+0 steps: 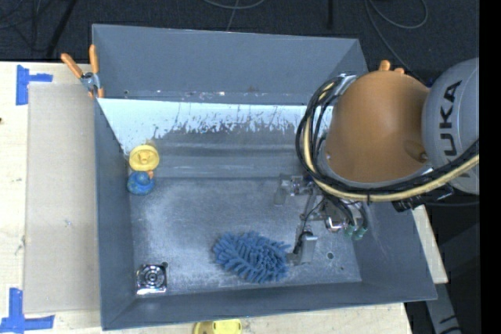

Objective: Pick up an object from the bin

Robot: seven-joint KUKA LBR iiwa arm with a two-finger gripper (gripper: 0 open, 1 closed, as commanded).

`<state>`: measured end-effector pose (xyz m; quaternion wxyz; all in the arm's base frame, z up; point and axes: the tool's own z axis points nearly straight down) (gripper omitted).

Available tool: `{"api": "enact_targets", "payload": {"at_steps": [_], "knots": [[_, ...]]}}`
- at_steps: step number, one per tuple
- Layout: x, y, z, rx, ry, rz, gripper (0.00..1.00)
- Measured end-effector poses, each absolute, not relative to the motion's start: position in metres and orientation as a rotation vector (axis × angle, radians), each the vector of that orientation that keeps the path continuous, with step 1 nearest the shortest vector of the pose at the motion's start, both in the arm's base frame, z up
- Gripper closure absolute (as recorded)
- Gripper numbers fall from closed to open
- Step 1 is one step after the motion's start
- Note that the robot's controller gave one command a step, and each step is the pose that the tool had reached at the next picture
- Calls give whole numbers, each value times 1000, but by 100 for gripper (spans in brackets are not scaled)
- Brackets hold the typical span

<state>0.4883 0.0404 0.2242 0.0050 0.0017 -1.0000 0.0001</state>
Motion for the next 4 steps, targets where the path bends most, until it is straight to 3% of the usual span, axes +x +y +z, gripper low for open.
{"api": "enact_targets", "payload": {"at_steps": [1, 2, 3, 4], "knots": [[490, 40, 228, 2, -3140, -1, 0], [495, 53, 159, -130, -3142, -1, 0], [491, 62, 137, -177, -3132, 0, 0], [473, 84, 123, -65, -3136, 1, 0]]}}
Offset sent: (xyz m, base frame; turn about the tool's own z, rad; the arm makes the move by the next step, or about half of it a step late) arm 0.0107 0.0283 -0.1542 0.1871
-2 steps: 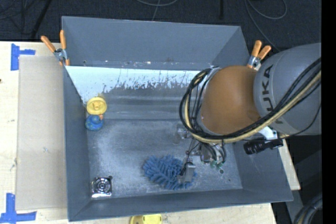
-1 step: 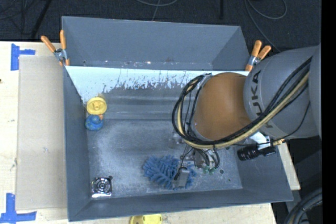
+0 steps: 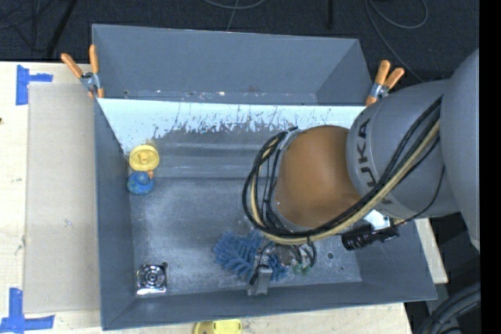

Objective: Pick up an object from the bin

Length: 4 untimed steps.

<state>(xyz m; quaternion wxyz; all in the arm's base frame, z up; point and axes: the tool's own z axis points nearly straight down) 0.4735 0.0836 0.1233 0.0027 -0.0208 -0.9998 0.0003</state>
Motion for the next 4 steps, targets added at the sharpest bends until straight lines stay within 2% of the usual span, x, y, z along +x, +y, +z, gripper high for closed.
{"api": "enact_targets", "payload": {"at_steps": [1, 2, 4], "knots": [[482, 79, 91, -521, -3096, 0, 0], [496, 56, 70, -381, -3117, 0, 100], [495, 56, 72, -382, -3116, 1, 100]]}}
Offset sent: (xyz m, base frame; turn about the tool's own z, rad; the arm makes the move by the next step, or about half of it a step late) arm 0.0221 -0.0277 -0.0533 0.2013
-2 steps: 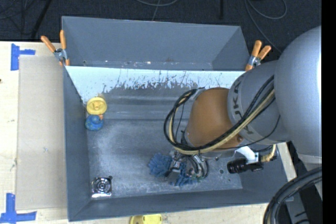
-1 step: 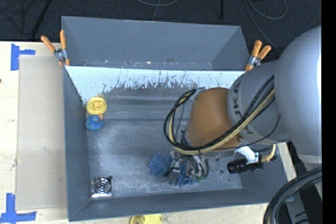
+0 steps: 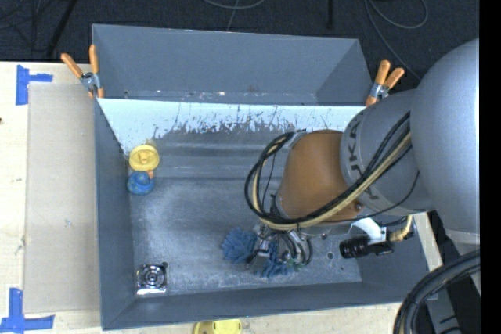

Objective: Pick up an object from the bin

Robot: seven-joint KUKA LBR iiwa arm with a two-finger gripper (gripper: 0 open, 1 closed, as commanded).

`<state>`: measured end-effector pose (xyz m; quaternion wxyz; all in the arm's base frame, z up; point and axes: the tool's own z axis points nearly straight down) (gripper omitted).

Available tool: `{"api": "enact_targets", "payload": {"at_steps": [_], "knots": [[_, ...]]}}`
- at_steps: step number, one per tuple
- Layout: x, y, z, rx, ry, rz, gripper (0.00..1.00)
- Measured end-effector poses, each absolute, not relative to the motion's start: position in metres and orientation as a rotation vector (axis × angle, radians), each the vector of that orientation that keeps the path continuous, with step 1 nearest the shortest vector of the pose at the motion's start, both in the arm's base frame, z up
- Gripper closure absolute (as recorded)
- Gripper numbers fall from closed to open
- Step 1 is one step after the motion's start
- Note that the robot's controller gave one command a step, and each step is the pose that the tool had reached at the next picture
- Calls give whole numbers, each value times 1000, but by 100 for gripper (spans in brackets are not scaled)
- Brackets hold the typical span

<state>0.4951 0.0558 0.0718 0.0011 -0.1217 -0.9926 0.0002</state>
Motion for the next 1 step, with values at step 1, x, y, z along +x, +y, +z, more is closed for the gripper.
{"api": "enact_targets", "payload": {"at_steps": [1], "knots": [[494, 56, 81, -382, -3111, 2, 100]]}}
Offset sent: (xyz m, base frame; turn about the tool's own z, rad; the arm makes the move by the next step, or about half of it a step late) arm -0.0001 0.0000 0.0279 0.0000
